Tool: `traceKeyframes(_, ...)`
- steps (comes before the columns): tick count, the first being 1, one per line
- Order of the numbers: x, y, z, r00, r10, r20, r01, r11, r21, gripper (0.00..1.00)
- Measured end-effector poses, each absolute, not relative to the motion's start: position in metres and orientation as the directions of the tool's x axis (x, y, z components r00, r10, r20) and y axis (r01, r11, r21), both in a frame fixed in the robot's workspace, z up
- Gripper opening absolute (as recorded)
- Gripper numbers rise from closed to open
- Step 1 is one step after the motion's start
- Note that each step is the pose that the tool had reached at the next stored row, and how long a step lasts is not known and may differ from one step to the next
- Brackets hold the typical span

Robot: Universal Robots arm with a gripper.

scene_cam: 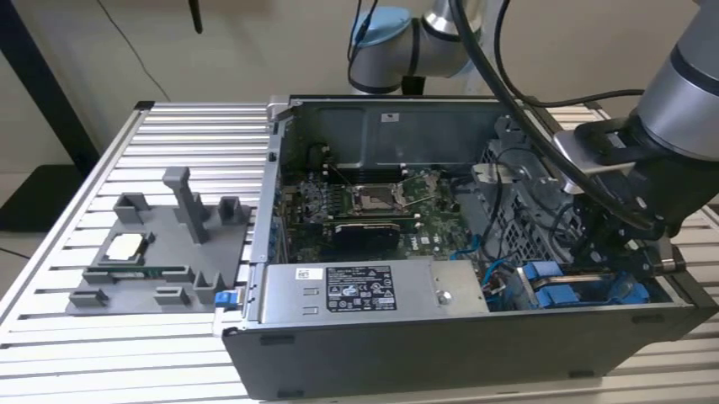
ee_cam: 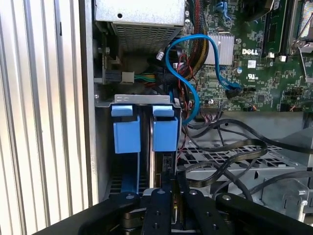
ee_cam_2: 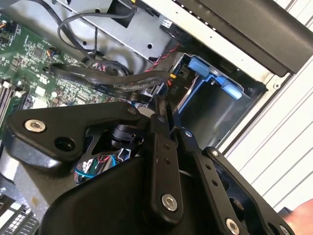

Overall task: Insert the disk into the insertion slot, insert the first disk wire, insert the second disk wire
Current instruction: 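Insert the second disk wire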

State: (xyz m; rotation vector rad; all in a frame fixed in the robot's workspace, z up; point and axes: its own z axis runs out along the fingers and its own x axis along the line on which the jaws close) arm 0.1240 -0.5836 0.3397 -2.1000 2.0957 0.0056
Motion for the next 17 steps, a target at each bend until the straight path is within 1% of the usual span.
traceKeyframes(8, 0.1239, -0.5837, 0.3340, -0.001, -0.992, -0.124, -0.993, 0.016, -0.120, 0.16)
traceKeyframes(10, 0.1240, -0.5836, 0.3330, -0.003, -0.992, -0.126, -0.993, 0.018, -0.121, 0.18)
traceKeyframes(11, 0.1240, -0.5836, 0.3330, -0.003, -0.992, -0.125, -0.993, 0.018, -0.121, 0.24)
traceKeyframes(17, 0.1240, -0.5837, 0.3419, -0.005, -0.992, -0.125, -0.993, 0.020, -0.119, 0.24)
